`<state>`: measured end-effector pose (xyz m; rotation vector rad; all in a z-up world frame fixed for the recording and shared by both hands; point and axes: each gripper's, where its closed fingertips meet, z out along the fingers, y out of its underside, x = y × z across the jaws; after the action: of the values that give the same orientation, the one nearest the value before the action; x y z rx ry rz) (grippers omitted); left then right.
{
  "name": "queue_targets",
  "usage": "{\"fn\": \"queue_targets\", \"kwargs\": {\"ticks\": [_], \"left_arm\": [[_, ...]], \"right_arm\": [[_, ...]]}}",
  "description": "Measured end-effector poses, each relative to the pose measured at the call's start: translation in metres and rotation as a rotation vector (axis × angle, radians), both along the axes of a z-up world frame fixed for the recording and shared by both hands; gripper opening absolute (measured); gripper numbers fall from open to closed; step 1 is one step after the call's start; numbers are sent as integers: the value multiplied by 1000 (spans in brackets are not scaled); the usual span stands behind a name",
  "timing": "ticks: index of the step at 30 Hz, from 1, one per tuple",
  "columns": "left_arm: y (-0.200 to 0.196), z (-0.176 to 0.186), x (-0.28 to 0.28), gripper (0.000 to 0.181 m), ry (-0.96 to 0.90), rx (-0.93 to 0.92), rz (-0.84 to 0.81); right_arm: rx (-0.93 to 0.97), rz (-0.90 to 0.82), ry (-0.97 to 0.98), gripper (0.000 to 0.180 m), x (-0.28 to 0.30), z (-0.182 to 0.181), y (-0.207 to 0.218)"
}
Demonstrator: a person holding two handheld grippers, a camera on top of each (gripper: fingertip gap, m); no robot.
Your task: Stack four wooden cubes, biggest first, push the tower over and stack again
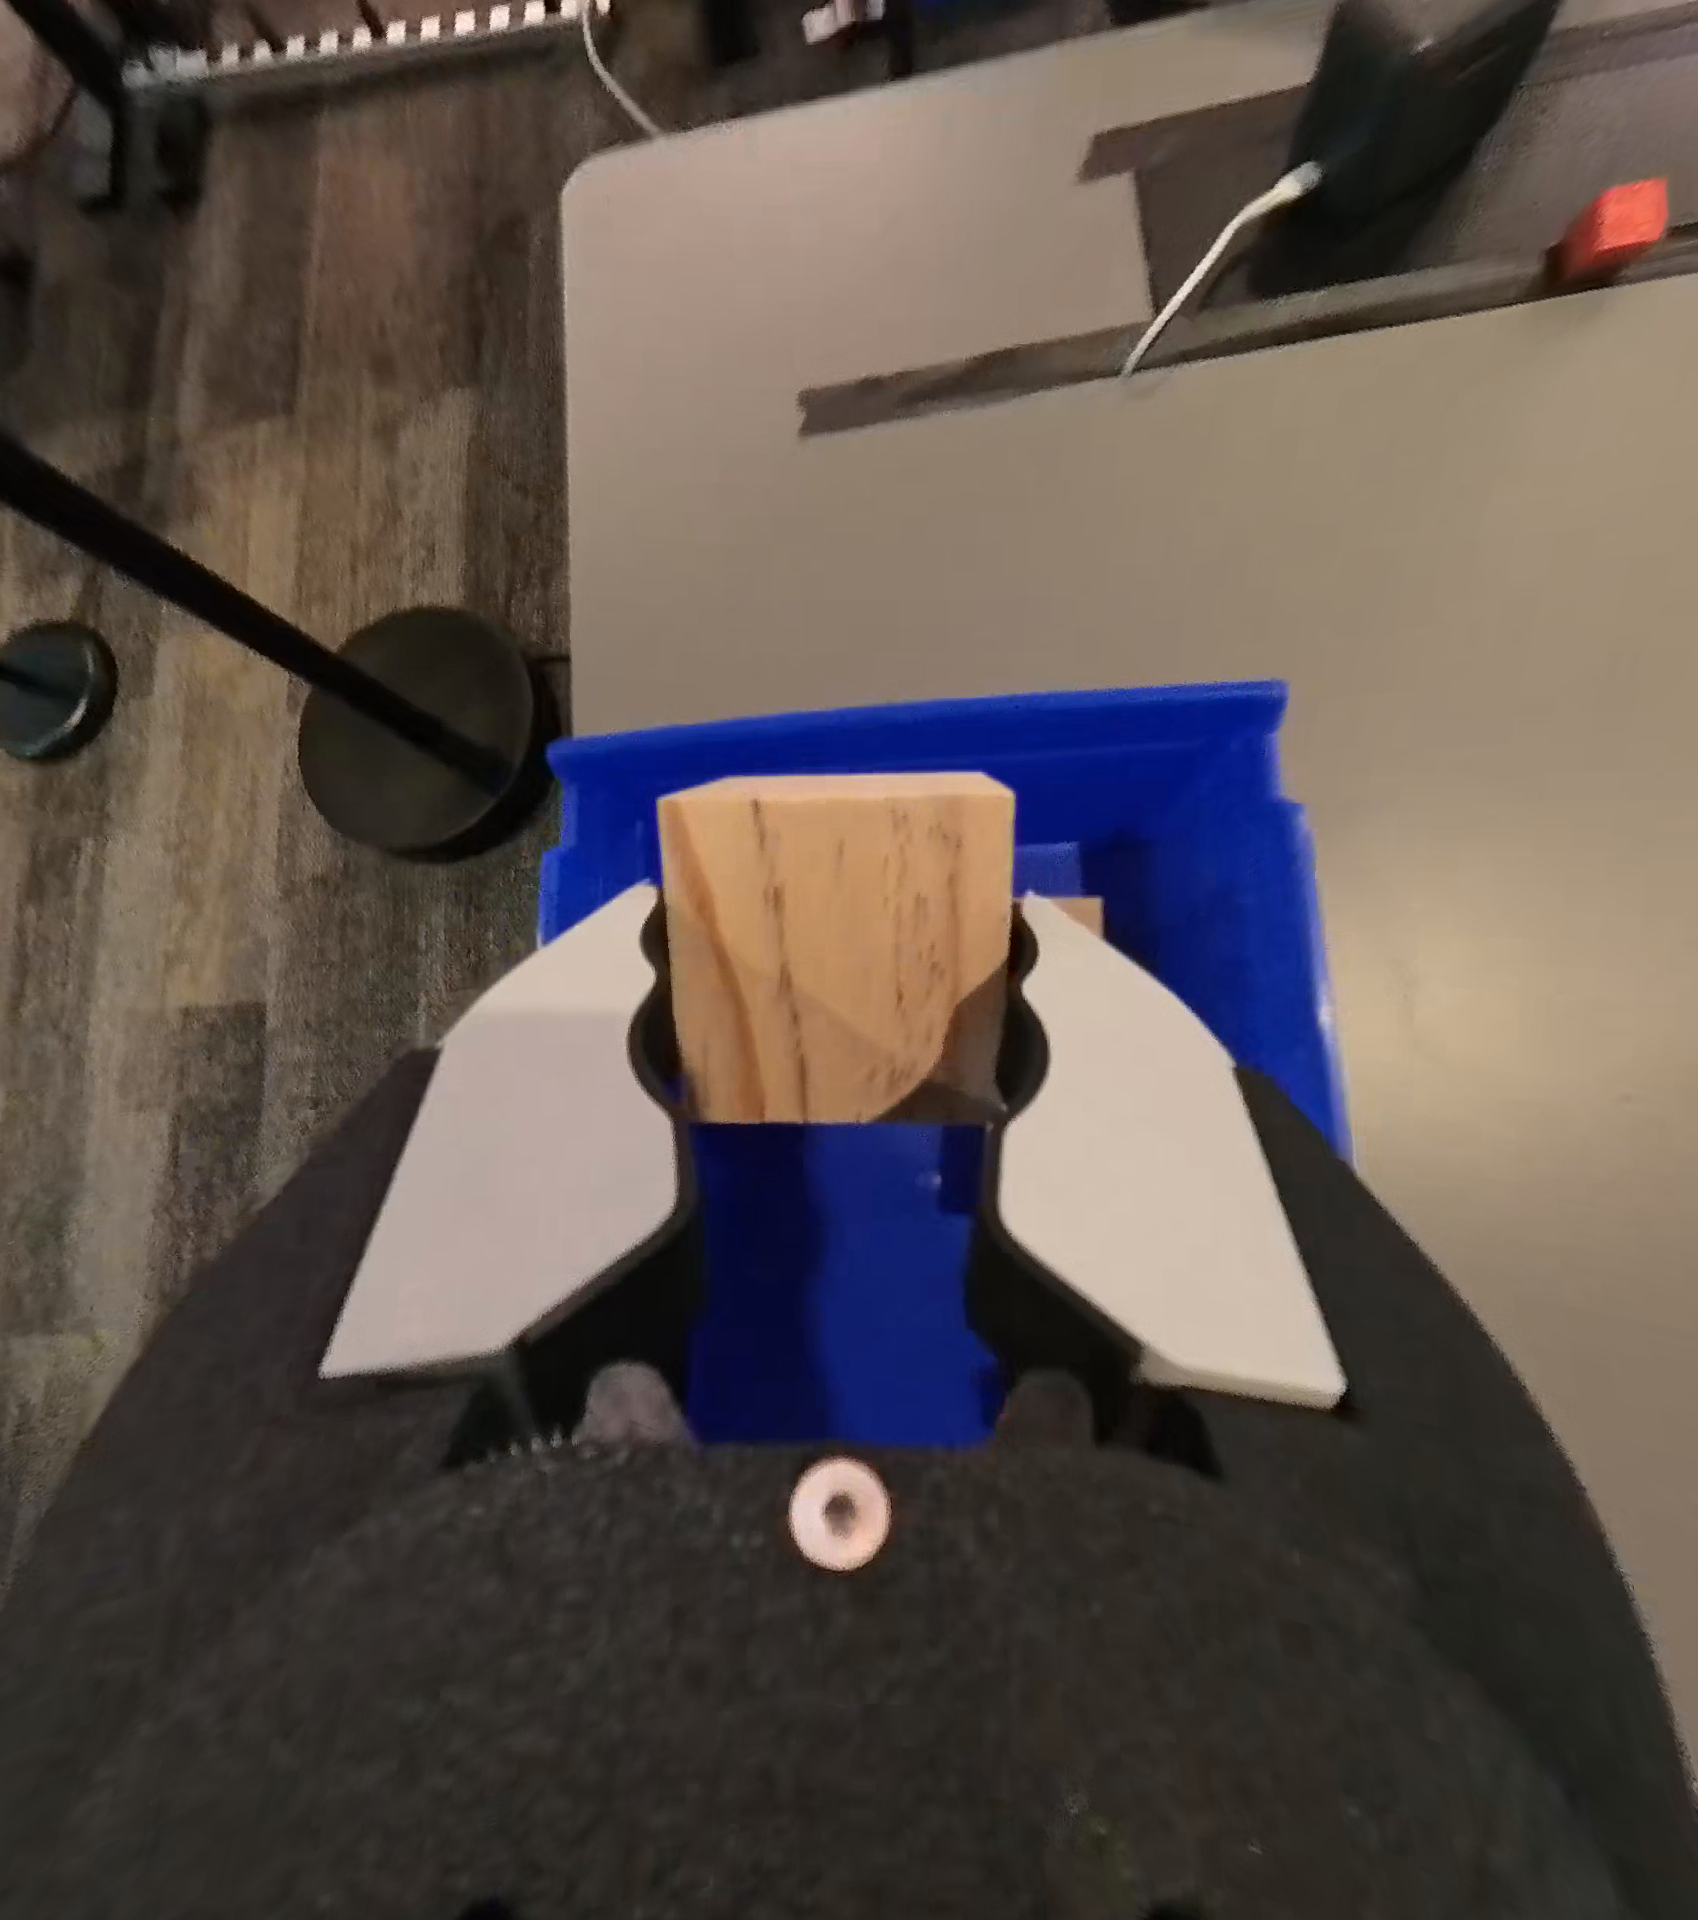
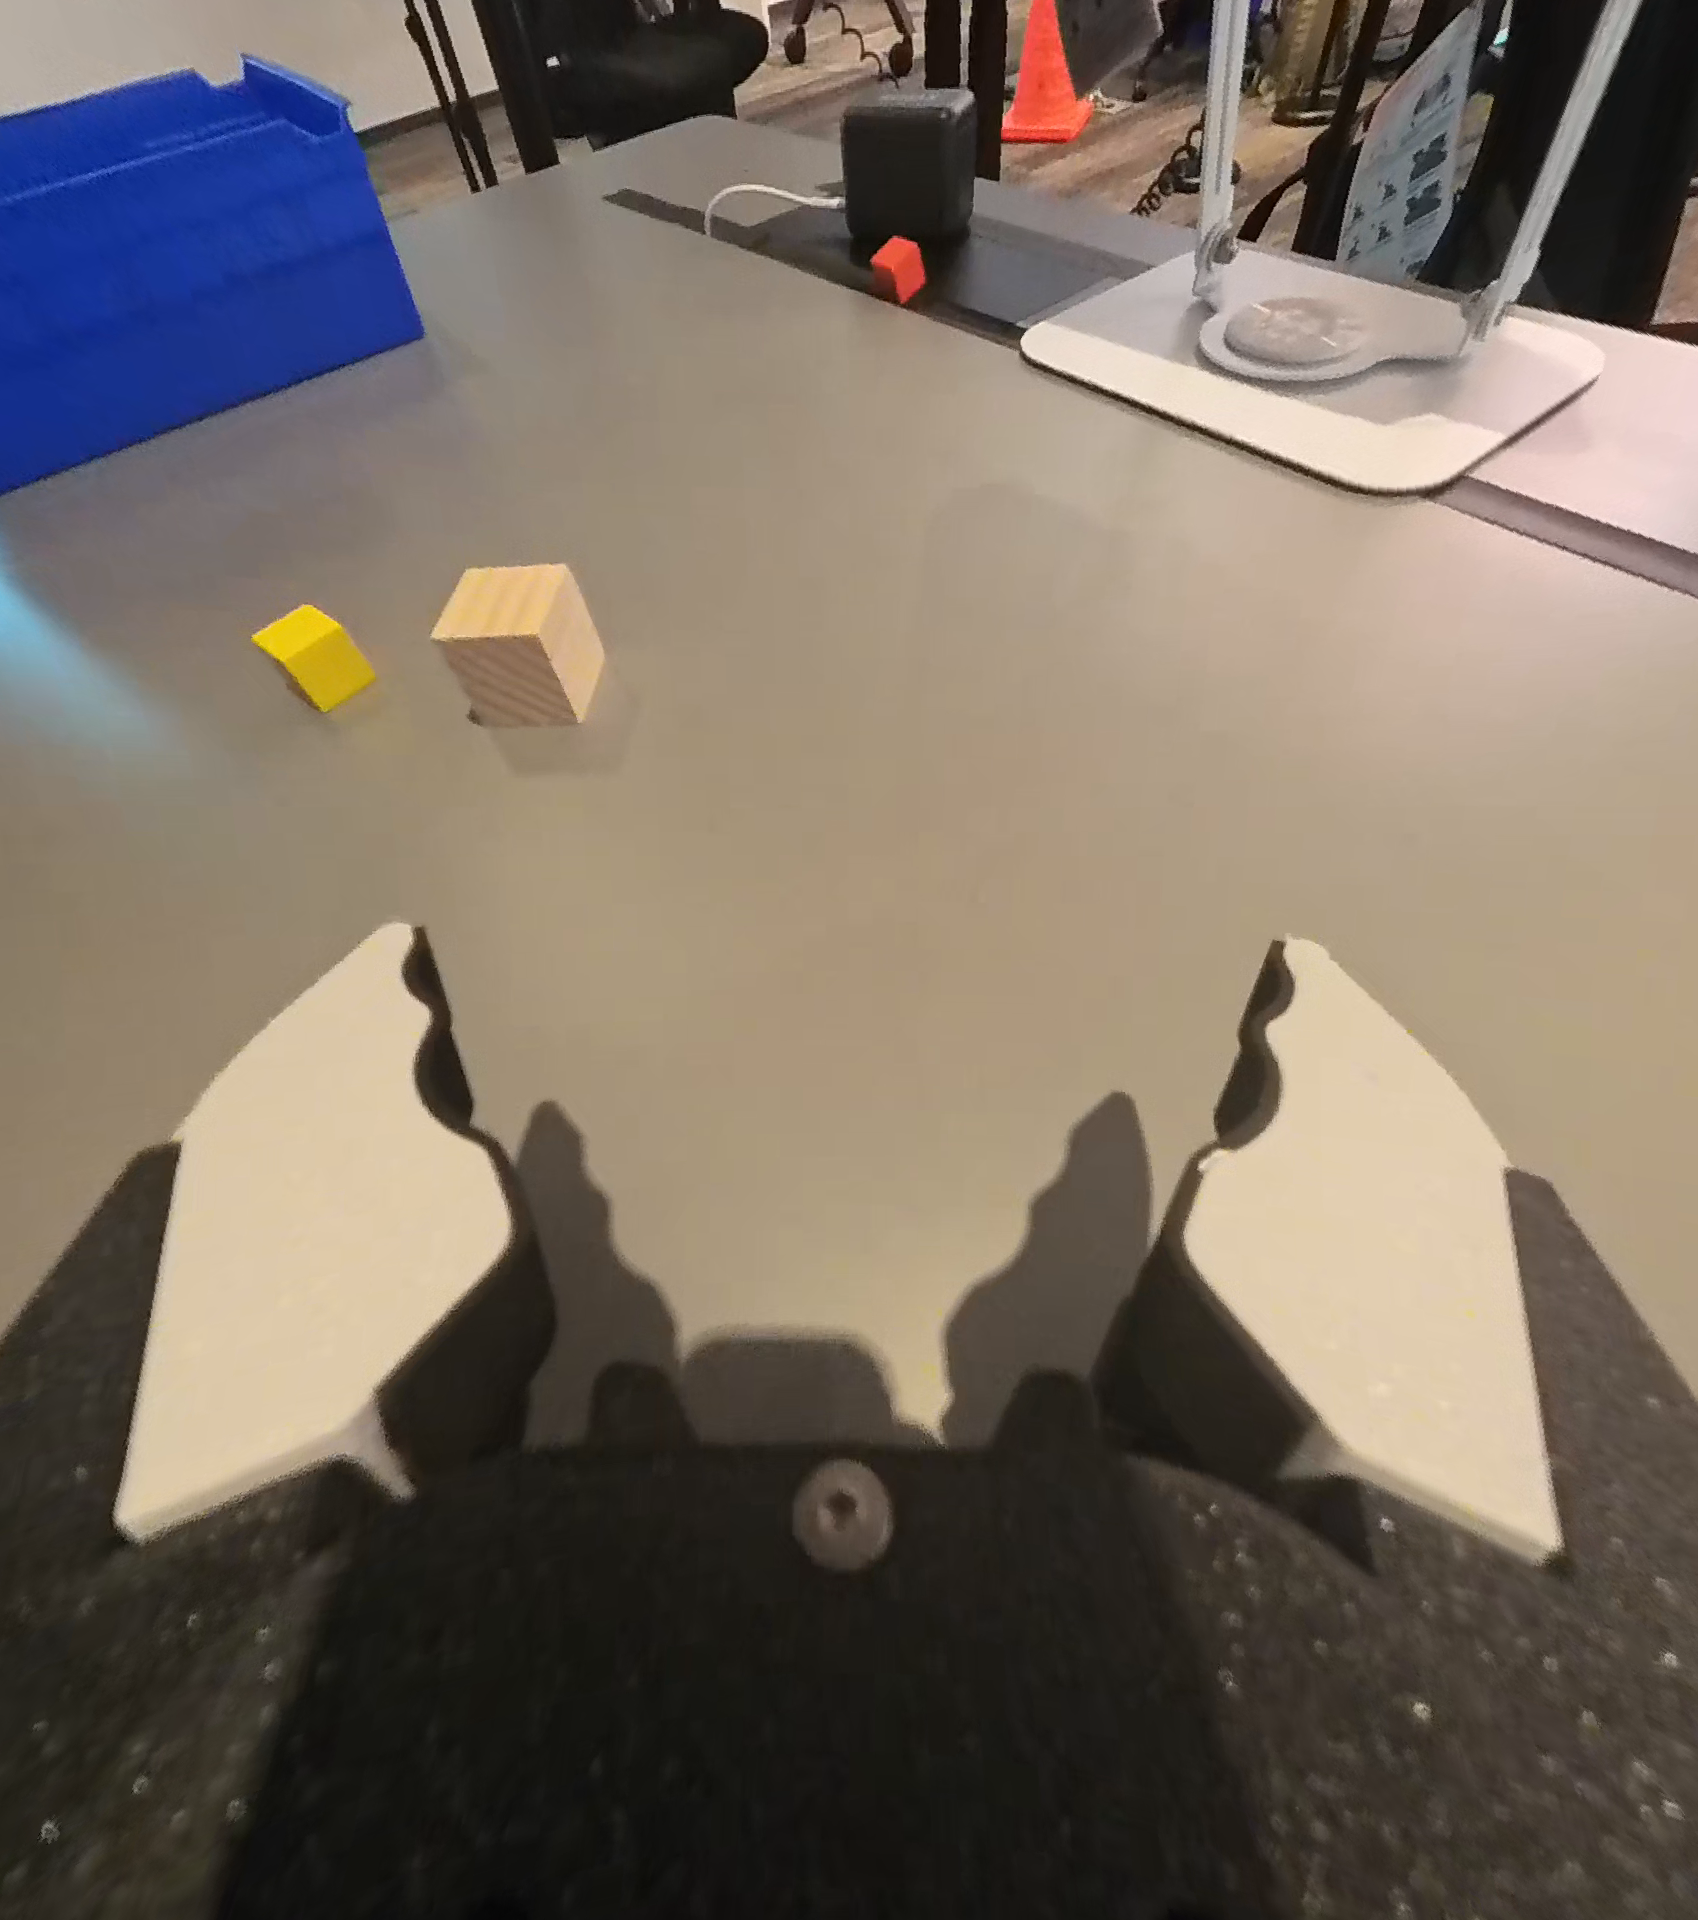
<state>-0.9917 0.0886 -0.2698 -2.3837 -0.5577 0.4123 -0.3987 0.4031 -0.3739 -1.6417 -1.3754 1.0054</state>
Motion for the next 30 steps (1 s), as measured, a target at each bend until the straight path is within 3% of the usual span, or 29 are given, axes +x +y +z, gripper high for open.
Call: {"fn": "queue_targets", "kwargs": {"ticks": [1, 11, 30], "left_arm": [[-4, -7, -4, 60, -14, -2, 12], [-17, -71, -28, 60, -88, -132, 77], [-16, -120, -35, 60, -143, -271, 116]], "right_arm": [[-1, 0, -3, 139, -1, 0, 0], [-6, -1, -28, 139, -2, -2, 3], [-26, -13, -33, 137, 6, -3, 7]]}}
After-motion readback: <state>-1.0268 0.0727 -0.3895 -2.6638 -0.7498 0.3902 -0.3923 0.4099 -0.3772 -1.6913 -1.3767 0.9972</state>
